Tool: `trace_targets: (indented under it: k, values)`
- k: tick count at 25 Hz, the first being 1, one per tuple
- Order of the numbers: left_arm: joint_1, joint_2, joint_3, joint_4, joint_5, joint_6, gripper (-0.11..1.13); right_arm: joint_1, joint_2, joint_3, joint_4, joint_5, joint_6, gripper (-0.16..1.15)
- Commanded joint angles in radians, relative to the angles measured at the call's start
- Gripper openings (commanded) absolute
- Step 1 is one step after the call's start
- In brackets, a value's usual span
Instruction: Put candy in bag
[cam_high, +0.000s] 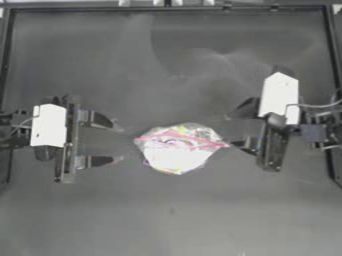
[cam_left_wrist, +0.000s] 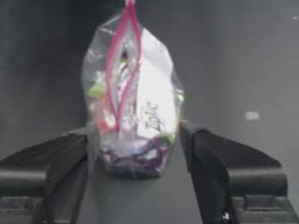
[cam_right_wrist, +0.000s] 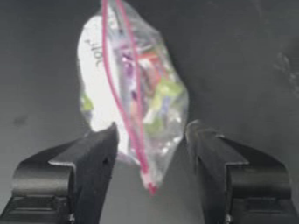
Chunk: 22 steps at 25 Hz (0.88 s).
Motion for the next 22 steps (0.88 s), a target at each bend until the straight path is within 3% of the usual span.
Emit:
trace_targets:
  k: [1, 22]
  values:
    - [0.003, -0.044, -0.005, -0.017, 0.02, -0.002, 0.9, 0.011, -0.055, 0.011, 0.005, -0.003, 0.0, 0.84]
    - [0.003, -0.178, 0.049, -0.017, 0.095, -0.002, 0.9, 0.046, -0.242, 0.127, -0.005, 0.003, 0.003, 0.84]
